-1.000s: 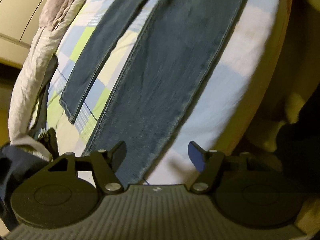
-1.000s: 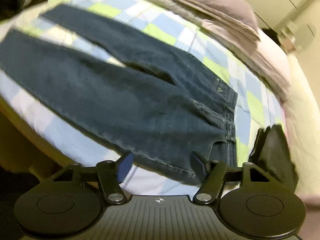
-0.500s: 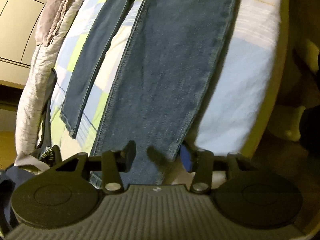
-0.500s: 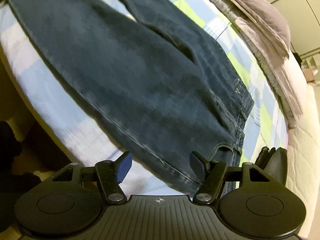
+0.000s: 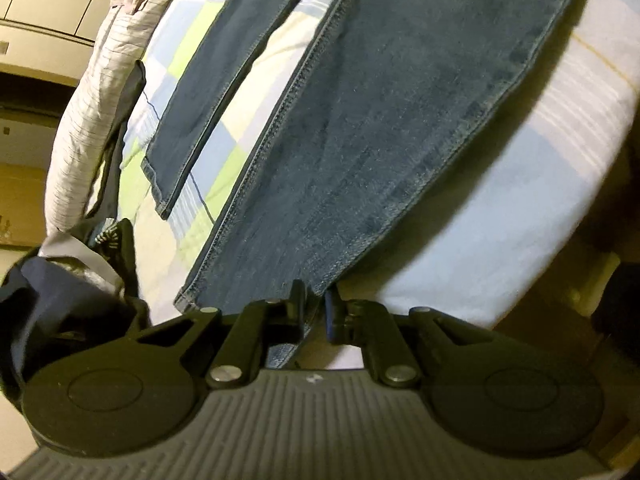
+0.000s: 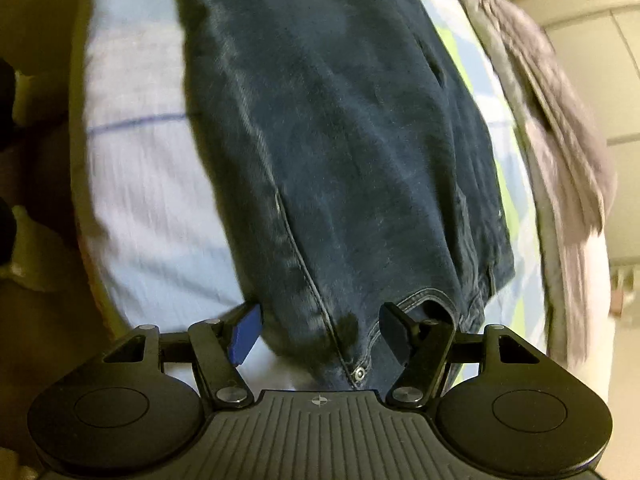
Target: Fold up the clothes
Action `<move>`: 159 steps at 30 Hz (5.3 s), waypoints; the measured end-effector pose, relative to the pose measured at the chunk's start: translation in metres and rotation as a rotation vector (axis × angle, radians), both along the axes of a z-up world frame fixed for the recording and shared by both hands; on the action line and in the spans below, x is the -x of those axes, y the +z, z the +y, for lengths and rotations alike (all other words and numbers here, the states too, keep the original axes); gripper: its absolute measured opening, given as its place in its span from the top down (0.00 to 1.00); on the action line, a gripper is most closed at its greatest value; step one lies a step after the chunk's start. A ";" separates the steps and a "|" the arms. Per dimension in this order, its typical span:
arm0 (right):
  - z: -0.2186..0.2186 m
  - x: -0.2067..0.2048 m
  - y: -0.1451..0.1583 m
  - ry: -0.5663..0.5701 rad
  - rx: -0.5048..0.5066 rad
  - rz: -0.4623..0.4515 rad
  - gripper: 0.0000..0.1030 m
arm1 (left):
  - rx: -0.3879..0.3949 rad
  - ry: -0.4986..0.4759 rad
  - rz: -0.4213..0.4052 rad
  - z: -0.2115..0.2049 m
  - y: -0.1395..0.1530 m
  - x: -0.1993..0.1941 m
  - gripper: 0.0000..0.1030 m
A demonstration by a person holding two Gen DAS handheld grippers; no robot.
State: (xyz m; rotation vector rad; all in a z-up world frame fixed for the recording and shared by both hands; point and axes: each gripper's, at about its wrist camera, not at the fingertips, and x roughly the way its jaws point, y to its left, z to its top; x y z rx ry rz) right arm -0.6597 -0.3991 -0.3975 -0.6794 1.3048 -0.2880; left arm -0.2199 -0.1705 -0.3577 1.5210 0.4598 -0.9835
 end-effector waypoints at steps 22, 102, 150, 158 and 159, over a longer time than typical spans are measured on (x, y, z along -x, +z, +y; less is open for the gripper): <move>-0.082 0.029 0.103 -0.074 0.031 -0.131 0.88 | 0.046 0.122 -0.068 -0.044 0.151 -0.013 0.96; -0.122 -0.250 0.108 -0.696 -0.396 -0.348 0.43 | -0.146 -0.413 -0.049 -0.131 -0.020 -0.231 0.62; -0.239 -0.399 0.012 -0.321 -0.311 -0.094 0.43 | -0.015 -0.250 0.413 -0.262 -0.001 -0.348 0.98; -0.323 -0.310 0.001 -0.512 -0.218 -0.053 0.43 | 0.070 -0.136 0.426 -0.270 0.012 -0.352 0.98; -0.333 -0.301 0.003 -0.587 -0.252 -0.097 0.43 | 0.050 -0.124 0.424 -0.272 0.008 -0.352 0.97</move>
